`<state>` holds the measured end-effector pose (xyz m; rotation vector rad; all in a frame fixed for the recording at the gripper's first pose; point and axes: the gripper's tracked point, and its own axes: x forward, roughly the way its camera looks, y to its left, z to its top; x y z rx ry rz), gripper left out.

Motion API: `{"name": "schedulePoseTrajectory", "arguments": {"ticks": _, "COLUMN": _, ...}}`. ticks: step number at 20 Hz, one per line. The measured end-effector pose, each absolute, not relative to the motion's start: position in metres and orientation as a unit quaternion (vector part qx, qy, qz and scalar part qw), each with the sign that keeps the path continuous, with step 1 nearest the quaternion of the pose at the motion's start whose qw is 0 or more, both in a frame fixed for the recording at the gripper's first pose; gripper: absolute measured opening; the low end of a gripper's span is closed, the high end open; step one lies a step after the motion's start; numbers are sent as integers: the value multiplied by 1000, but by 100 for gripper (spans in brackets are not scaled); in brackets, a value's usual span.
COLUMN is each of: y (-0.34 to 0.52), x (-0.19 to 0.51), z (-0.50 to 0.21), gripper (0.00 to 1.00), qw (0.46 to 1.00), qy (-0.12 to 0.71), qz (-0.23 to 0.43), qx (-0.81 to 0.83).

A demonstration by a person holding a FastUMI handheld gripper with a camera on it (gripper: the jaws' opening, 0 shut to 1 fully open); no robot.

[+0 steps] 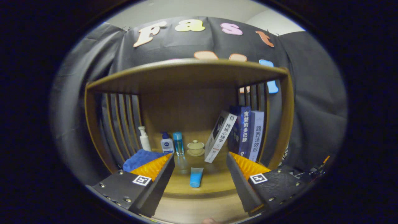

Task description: Pull open the drawer, take out the items inside it, and place them on the countertop above the cabinet.

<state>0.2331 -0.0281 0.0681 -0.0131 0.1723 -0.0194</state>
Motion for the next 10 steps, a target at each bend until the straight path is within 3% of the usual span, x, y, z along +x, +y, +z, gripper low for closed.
{"name": "schedulePoseTrajectory", "arguments": {"ticks": 10, "y": -29, "x": 112, "z": 88, "gripper": 99, "qw": 997, "qy": 78, "qz": 2, "qx": 0}}
